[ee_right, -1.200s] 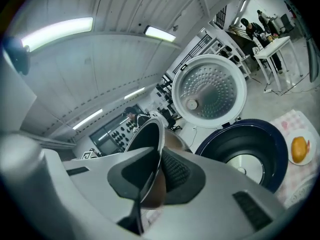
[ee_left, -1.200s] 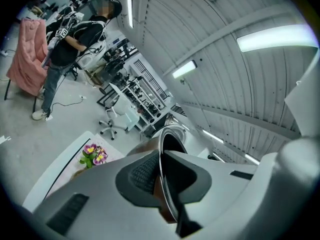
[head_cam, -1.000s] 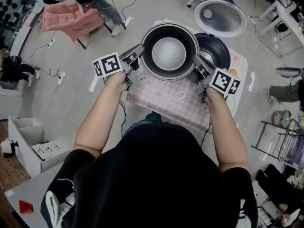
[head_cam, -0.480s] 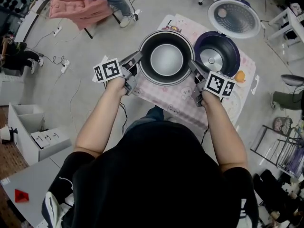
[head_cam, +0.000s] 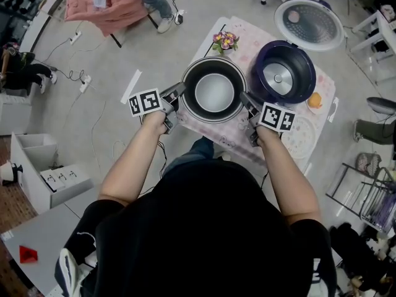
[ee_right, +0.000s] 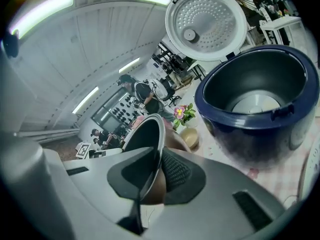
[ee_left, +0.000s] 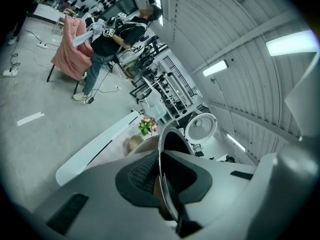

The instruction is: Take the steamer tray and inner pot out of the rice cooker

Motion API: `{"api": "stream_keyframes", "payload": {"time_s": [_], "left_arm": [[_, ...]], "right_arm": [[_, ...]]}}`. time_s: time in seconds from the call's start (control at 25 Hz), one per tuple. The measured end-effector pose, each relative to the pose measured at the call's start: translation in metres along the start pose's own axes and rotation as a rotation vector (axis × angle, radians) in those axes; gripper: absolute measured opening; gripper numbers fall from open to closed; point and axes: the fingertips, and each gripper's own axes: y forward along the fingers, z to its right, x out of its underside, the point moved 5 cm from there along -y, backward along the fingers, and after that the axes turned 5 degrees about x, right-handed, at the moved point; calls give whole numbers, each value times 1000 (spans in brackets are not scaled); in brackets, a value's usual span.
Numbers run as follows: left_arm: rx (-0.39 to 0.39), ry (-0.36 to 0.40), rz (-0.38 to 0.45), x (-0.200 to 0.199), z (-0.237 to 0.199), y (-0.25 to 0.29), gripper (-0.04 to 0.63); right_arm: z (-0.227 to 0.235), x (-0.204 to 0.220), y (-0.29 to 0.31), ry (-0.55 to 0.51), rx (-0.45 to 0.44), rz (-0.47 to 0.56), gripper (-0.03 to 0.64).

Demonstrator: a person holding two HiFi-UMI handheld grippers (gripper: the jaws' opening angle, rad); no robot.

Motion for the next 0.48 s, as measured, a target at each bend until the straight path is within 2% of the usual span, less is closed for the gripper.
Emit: {"api": "stream_keyframes", "payload": {"time_s": [0.48], "left_arm": [[-74, -45, -76, 32, -41, 5, 46]], "right_arm": [[28, 42, 19, 29, 50, -99, 55]]}}
